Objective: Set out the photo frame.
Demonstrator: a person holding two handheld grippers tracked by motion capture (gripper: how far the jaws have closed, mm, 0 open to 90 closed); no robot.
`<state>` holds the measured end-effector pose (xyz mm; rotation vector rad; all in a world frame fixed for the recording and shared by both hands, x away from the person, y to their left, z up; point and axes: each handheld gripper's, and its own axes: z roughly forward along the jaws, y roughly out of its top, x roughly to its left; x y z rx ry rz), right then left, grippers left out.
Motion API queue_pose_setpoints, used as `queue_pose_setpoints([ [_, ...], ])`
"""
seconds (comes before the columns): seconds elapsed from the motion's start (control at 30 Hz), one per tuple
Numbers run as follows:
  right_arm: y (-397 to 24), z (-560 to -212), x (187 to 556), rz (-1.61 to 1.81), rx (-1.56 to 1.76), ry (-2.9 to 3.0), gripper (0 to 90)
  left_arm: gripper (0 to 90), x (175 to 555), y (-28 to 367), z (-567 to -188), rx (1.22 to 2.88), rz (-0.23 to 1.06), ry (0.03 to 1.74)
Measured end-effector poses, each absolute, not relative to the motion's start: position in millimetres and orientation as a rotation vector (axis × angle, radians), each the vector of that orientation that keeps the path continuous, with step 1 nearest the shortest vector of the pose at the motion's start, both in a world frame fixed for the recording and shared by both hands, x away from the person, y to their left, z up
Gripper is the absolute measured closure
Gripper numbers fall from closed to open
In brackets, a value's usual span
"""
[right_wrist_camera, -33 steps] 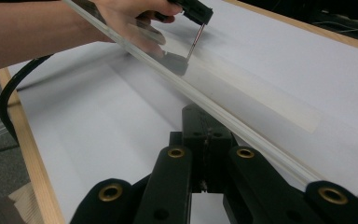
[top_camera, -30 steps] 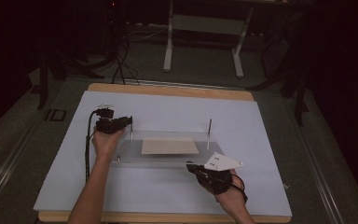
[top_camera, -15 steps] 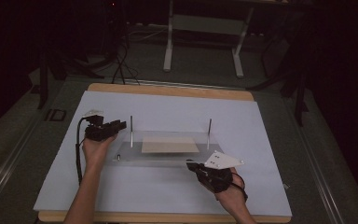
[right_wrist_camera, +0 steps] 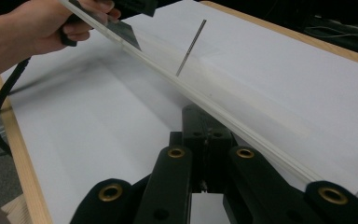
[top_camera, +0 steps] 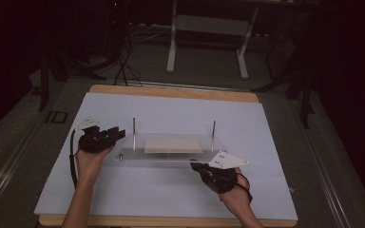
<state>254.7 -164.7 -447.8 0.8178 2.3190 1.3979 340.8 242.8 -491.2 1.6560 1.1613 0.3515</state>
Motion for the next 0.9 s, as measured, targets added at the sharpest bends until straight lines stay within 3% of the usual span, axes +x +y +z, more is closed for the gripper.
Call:
queue_pose_setpoints([
  [0.9, -160.5, -429.9, 273.3, 1.423, 0.850, 2.242, 90.0, 54.7, 323.8, 251.9, -483.9, 1.687, 0.368, 1.090],
])
